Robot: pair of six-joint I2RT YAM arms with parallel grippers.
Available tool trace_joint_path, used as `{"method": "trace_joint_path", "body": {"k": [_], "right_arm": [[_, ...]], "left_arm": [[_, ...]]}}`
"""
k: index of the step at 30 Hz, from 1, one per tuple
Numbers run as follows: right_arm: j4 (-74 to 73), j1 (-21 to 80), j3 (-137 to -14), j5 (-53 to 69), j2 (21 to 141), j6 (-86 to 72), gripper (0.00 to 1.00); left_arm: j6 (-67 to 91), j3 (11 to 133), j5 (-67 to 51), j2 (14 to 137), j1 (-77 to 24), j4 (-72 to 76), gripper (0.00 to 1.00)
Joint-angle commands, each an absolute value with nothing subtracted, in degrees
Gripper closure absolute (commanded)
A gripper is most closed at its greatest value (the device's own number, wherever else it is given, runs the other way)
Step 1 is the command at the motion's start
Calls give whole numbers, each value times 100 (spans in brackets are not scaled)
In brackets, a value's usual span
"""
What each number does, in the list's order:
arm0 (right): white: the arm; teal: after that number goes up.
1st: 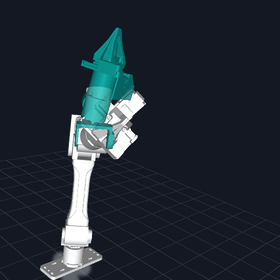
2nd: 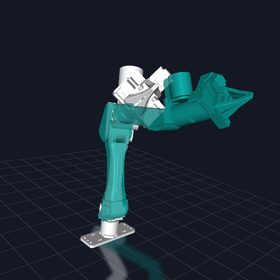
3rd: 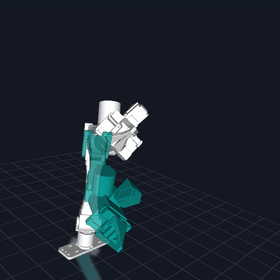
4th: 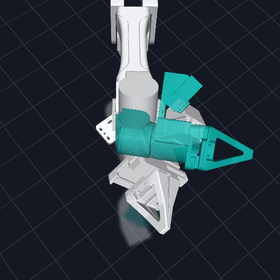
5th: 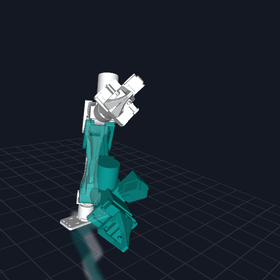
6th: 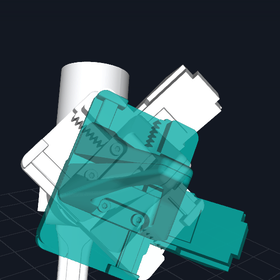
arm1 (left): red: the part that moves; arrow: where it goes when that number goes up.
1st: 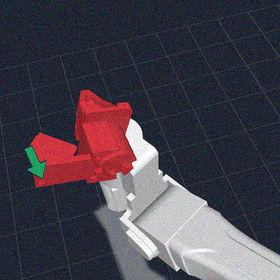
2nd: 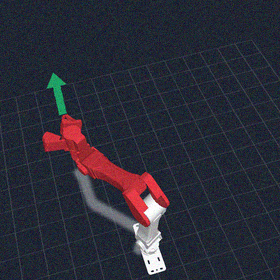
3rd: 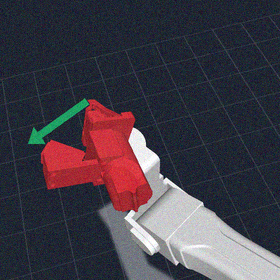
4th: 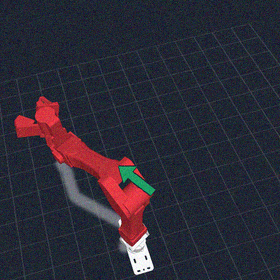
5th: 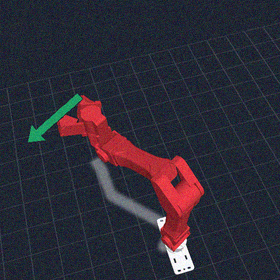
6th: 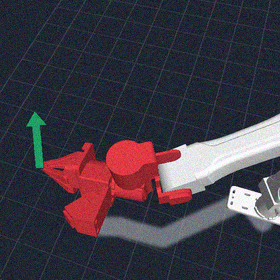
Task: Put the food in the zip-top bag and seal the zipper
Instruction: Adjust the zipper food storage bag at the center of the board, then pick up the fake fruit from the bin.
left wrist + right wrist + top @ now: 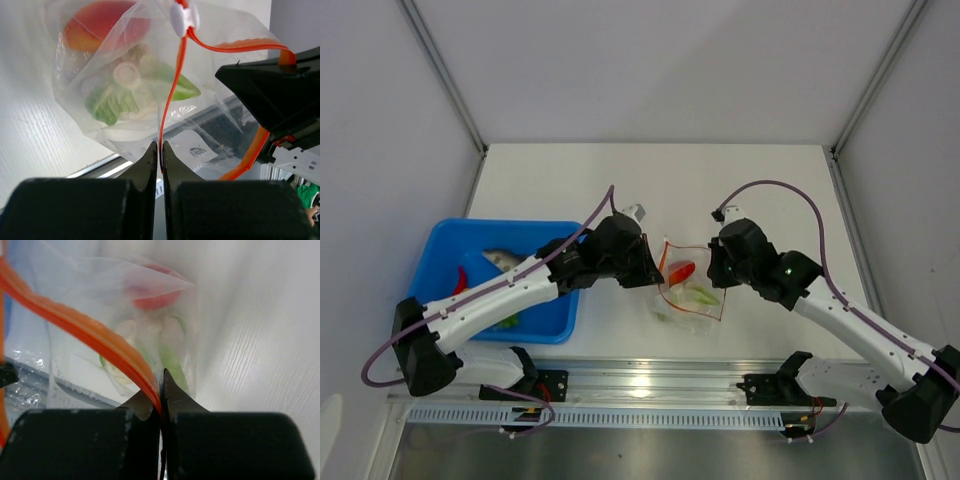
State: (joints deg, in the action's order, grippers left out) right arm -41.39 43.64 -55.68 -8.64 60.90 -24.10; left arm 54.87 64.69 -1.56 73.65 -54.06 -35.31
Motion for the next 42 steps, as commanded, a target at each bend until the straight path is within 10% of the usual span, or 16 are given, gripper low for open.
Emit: {"method": "trace_joint_path", "body": {"k": [1, 3, 4, 7, 42], "right_arm": [[-3955, 4342, -6046, -914, 6020, -2259, 100], [-3911, 4342, -6082, -862, 6099, -2224, 100], [-3894, 4350, -6082, -835, 6134, -2198, 100], [-3841, 4333, -6047, -791, 6231, -2180, 100], [-3411, 4236, -5573, 219, 6530, -2197, 100]], "left_arm": [[5274, 6829, 148, 7093, -5291, -3577, 91], [5239, 6803, 272, 6926, -5212, -3577, 66], [5212, 6829, 342, 6865, -5177, -3655, 35], [5046, 6926, 684, 6566, -5028, -3840, 1], [6003, 4983, 1748, 6291, 1046, -5818, 0]]}}
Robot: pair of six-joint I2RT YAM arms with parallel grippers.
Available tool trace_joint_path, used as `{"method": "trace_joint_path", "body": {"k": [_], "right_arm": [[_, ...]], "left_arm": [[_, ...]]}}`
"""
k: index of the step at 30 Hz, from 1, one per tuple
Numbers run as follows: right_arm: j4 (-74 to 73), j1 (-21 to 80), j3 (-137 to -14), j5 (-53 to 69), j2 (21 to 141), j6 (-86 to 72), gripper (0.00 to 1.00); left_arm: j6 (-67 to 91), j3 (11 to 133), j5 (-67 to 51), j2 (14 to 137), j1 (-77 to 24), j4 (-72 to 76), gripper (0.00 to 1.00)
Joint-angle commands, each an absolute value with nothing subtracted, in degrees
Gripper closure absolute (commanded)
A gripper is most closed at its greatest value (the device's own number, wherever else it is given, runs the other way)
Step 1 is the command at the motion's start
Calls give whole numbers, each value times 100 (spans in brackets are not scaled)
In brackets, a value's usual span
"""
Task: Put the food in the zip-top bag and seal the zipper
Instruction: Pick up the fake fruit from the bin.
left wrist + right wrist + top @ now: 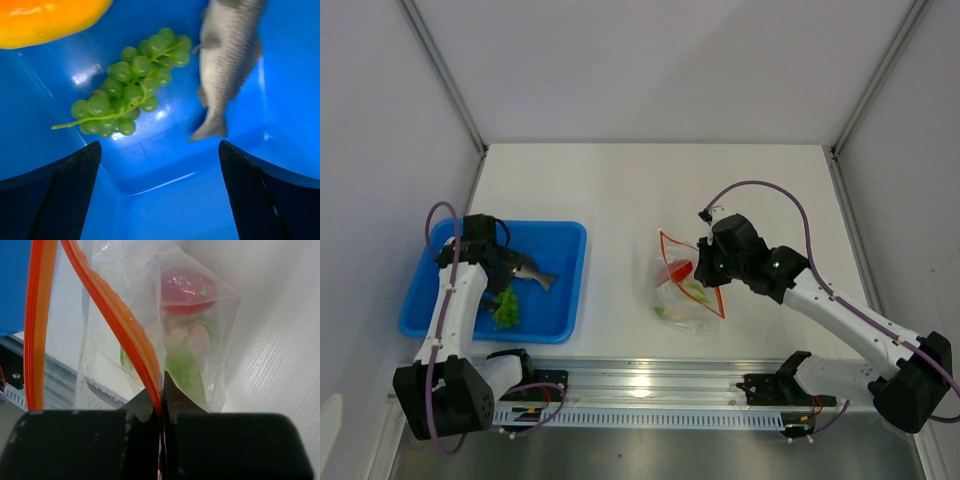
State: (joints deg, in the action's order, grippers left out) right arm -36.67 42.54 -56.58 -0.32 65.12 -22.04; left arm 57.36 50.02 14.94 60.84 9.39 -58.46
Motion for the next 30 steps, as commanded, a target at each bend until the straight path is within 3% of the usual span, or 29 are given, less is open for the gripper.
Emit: {"method": "trace_joint_path", "body": {"k": [1, 11, 25, 30], "right_arm": [[-3384, 4236, -5555, 255, 6530, -2206, 100], [-3173, 4228, -5414, 422, 6653, -2189, 100], [-3076, 4069, -5309, 466, 6662, -2206, 100], [-3050, 4043, -5282, 466, 6653, -2215, 100]], "left_arm": [[6020, 4983, 1775, 6389, 1055, -5844, 1], [6082, 4914, 1529, 7759, 1406, -5546, 0], [5862, 4975, 1415, 8736, 1793, -5071, 1], [5836, 4852, 1485, 8631, 1793, -4940, 9]]}}
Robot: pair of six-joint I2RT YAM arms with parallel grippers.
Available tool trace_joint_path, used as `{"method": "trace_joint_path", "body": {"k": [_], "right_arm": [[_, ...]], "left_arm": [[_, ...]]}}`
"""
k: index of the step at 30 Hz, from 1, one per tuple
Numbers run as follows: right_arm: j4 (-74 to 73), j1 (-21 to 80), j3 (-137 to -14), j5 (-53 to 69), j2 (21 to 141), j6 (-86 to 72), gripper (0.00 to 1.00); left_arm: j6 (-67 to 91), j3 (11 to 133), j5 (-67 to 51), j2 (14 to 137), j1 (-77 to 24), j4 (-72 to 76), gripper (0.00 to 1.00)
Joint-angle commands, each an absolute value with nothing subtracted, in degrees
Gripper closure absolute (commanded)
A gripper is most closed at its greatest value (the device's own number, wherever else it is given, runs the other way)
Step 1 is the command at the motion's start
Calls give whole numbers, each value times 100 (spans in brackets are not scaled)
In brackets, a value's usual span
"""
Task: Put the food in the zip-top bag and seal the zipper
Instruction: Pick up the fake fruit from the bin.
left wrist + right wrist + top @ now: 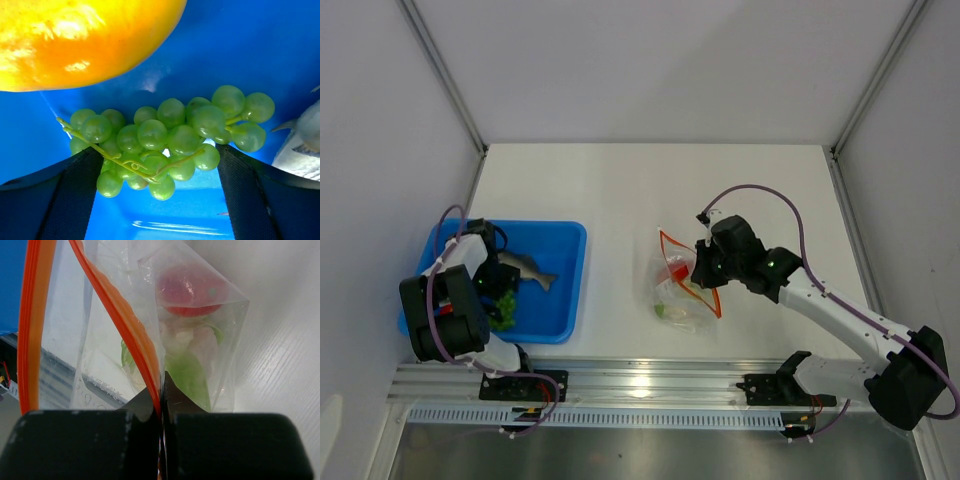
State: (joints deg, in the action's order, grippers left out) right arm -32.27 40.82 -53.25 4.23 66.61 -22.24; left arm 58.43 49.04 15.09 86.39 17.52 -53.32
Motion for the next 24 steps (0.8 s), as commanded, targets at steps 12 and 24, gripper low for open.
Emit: {"method": "trace_joint_path", "body": {"k": [12, 24], "right_arm": [[-3059, 4017, -5247, 466, 6583, -2241, 100], [-2997, 4017, -5194, 492, 6530, -2311, 100]], "left_arm": [[5546, 4746, 1406, 8069, 1793, -4895, 50], [5133, 5071, 1160, 6548, 1723, -5264, 83]]}}
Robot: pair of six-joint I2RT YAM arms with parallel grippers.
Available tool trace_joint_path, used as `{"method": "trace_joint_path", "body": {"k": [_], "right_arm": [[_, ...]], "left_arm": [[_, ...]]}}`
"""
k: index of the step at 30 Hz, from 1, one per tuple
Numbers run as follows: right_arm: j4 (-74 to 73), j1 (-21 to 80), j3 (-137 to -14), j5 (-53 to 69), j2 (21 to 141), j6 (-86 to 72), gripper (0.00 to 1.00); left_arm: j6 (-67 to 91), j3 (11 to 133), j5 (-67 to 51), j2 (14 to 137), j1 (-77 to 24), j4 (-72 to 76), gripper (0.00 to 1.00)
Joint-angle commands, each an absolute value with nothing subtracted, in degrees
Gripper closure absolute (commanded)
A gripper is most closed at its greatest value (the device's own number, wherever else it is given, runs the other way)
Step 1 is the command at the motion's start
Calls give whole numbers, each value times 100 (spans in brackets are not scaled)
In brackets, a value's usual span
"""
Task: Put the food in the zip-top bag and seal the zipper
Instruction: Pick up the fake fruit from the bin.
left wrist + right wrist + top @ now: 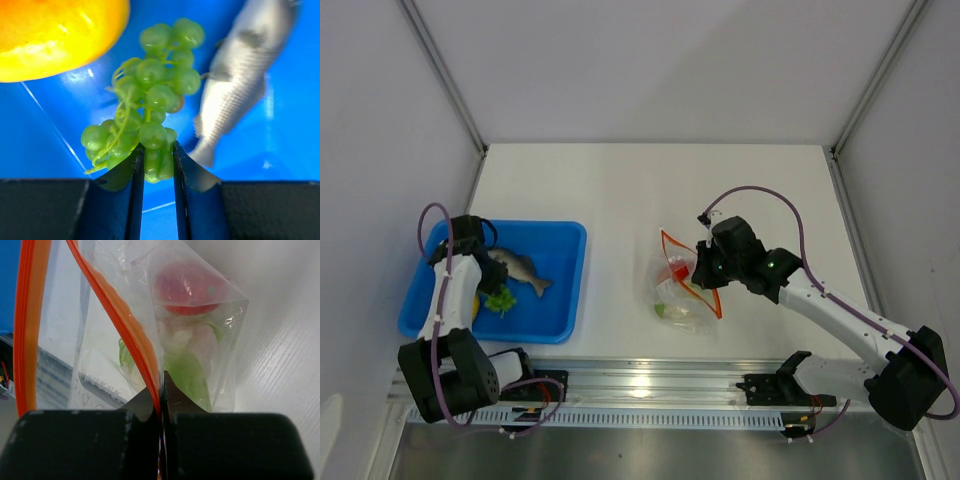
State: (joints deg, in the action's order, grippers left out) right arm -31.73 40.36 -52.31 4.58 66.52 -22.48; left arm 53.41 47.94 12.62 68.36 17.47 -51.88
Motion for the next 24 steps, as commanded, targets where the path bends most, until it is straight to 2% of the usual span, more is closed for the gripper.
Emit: {"method": "trace_joint_path", "body": {"k": [1, 13, 24], "right_arm": [[-2997, 4017, -5194, 483, 6530, -2312, 100], [-2953, 4017, -5194, 466, 6557, -2320, 100], [-3050, 4017, -5396, 378, 6688, -2312, 100]], "left_arm": [[5124, 5115, 1125, 6443, 1714, -5299, 83], [5080, 5677, 423, 5678, 1547, -5818, 83], [5186, 5854, -1071, 4606, 862, -5274, 76]]}}
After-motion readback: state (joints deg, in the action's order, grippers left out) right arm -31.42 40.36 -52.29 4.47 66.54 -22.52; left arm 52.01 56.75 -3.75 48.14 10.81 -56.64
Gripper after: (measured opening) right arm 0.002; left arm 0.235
